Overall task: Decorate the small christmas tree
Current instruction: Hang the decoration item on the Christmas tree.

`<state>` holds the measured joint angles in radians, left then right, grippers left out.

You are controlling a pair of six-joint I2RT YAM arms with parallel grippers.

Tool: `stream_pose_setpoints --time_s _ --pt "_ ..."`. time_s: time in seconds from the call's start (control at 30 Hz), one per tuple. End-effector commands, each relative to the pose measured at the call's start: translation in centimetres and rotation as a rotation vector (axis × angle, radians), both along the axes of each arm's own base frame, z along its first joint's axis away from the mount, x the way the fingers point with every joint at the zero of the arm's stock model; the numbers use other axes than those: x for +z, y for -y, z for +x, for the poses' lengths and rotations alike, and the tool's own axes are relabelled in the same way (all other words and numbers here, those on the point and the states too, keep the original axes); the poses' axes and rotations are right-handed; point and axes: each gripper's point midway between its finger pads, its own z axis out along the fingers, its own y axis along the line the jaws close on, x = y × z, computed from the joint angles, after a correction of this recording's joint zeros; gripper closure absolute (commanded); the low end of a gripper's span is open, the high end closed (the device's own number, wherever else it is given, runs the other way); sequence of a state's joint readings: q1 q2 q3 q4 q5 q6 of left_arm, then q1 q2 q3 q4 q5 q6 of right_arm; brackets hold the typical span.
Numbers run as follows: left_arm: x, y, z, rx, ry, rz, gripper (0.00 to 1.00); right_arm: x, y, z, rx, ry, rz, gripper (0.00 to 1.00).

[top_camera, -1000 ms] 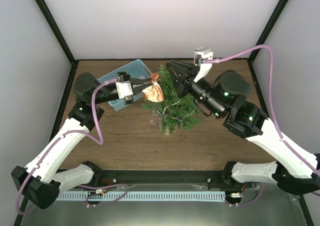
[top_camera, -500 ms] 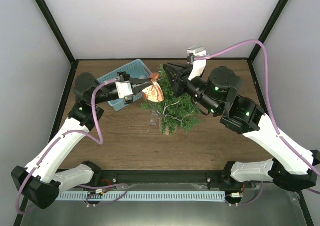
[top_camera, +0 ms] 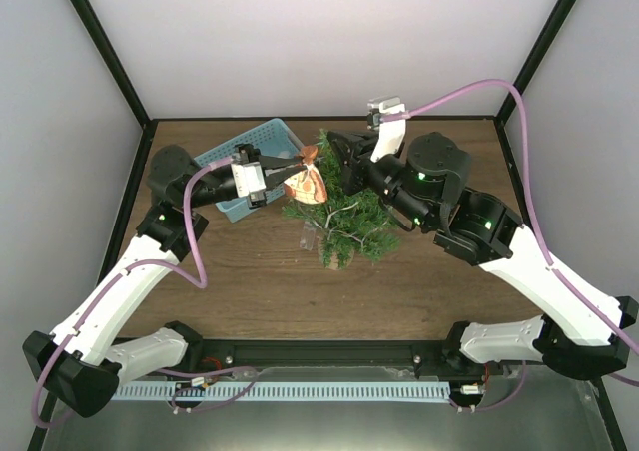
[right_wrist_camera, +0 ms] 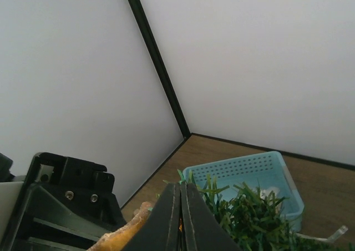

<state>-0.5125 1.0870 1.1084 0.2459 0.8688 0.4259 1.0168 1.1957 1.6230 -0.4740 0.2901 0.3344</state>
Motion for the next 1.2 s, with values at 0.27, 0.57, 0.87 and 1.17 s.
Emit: stream_pose_setpoints --time_s 0.27,0.57,0.87,1.17 --pt "0.3 -0.3 0.1 0.04 0.069 -0.014 0.96 4.5 0.3 -0.6 0.019 0.152 0.036 0.99" --pt "-0.8 -0.2 1.2 0.089 0.062 0.021 0.96 3.9 0.3 0.9 -0.039 0.145 0.003 0.99" --pt "-2.0 0.2 2.1 0.091 0.035 0.049 0.96 2.1 0.9 2.7 -0.06 0.089 -0.024 0.99" --pt "-3.0 0.7 2.5 0.072 -0.002 0.06 0.96 0.0 0.9 3.2 -0.042 0.04 -0.049 0.99"
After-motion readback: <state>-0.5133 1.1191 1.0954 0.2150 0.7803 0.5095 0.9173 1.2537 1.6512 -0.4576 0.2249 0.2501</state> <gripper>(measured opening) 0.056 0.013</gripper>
